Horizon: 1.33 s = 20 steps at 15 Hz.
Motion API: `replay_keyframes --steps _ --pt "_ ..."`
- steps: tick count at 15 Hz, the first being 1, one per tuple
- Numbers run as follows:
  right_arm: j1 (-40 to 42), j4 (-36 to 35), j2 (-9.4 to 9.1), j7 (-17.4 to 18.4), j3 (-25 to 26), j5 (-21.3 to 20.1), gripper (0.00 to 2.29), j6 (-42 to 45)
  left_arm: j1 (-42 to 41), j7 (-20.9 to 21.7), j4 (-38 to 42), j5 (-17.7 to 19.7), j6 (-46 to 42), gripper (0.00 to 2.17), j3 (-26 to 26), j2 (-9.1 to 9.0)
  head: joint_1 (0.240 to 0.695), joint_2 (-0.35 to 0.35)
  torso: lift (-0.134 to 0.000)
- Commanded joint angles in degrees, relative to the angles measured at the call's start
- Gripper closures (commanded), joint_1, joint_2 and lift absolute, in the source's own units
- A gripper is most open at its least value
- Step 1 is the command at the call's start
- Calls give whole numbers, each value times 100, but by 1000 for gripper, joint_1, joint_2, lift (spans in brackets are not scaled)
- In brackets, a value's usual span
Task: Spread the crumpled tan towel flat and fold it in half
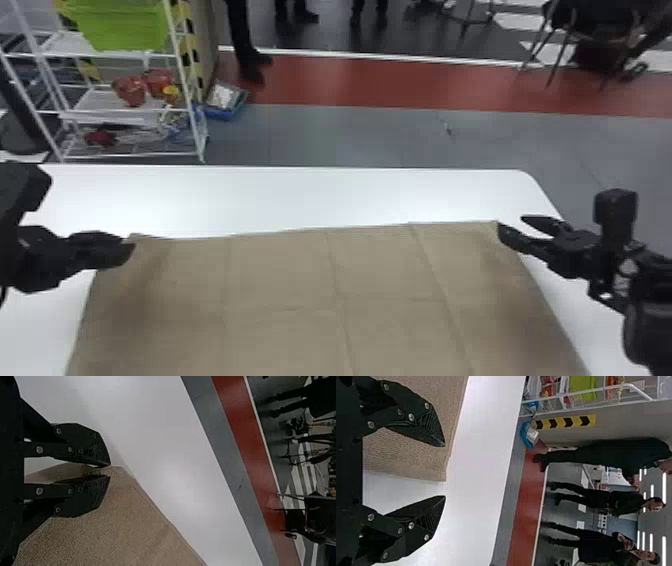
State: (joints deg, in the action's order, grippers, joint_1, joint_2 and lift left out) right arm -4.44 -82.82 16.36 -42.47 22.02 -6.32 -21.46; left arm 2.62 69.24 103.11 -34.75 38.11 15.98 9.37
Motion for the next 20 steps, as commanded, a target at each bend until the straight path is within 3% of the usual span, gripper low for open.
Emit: replay_keyframes --steps 1,5,17,20 --pt "-444 539 -10 72 -269 -282 481 -12 1 11 7 -14 0 940 -8 3 695 -111 -123" --pt "-681 943 -19 178 -418 -502 481 23 1 20 -11 -5 -88 940 -16 3 695 -99 -123" --pt "-708 1023 -10 187 -409 -608 488 -12 -16 90 -2 -14 -176 940 -87 -5 695 -111 -123" --pt "-717 1040 -10 107 -427 -634 927 -30 -16 116 -19 -14 -229 940 -78 -5 695 -113 -123"
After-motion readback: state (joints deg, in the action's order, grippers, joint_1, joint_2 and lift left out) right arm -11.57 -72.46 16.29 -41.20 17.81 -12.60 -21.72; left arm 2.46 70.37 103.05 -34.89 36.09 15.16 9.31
